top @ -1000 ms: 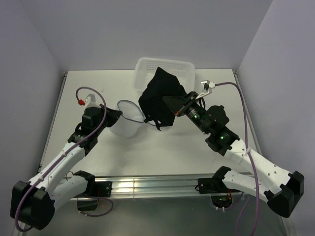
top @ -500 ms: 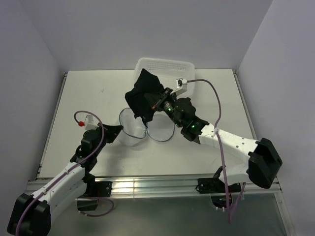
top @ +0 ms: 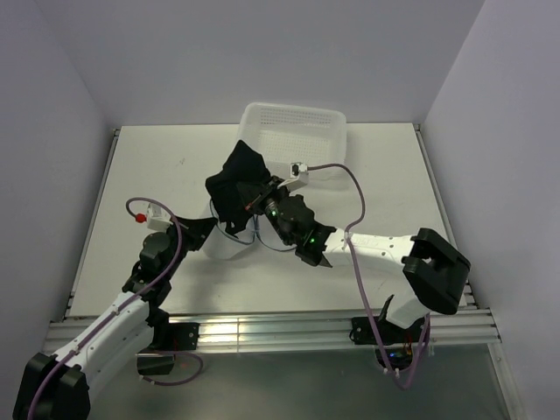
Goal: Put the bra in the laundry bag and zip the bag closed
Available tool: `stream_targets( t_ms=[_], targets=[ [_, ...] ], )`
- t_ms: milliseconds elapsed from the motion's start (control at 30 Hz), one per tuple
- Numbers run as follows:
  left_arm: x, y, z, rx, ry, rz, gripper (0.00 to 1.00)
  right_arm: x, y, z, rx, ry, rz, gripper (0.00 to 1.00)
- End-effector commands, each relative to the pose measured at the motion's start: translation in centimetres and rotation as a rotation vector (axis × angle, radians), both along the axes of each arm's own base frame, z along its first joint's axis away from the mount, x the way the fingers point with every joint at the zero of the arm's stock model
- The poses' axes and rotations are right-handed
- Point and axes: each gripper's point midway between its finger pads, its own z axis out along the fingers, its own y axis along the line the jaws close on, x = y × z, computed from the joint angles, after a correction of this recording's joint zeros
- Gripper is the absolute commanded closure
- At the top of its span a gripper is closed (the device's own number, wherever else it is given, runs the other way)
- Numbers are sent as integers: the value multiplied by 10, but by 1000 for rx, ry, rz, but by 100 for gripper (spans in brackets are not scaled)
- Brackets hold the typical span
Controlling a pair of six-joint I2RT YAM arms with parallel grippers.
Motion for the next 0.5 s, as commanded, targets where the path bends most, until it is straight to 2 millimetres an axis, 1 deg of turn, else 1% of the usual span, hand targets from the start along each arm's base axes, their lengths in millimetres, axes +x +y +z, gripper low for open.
stream_targets(
  t_ms=[0,33,100,200,233,267,300,333,367,400,433,467],
  targets=[
    [5,-1,25,-41,-90,6,100,4,-3,-3,54,-7,-61,100],
    [5,-2,26,-44,-95,4,100,-1,2,-14,32,5,-50,100],
    [6,-2,27,-46,-96,4,100,-10,7,-32,-2,21,-30,100],
    [6,0,28,-36,-101,9,100,-16,4,-51,-28,43,-27,100],
    [6,0,30,-32,-106,14,100,-18,0,-60,-46,51,-24,100],
    [6,1,28,-15,-104,15,100,-20,-1,-63,-71,43,-15,100],
    [7,2,31,-7,-112,17,100,-22,0,-64,-91,31,1,100],
    [9,2,32,8,-114,19,100,-29,7,-65,-114,21,57,100],
    [10,2,31,43,-114,12,100,-32,9,-68,-154,9,79,100],
    [13,0,43,49,-132,5,100,-34,13,-67,-171,-3,102,100],
    [15,-1,45,77,-142,-5,100,-41,20,-74,-215,4,160,100],
    [16,-3,50,85,-153,-14,100,-42,21,-79,-258,4,176,100]
  ],
)
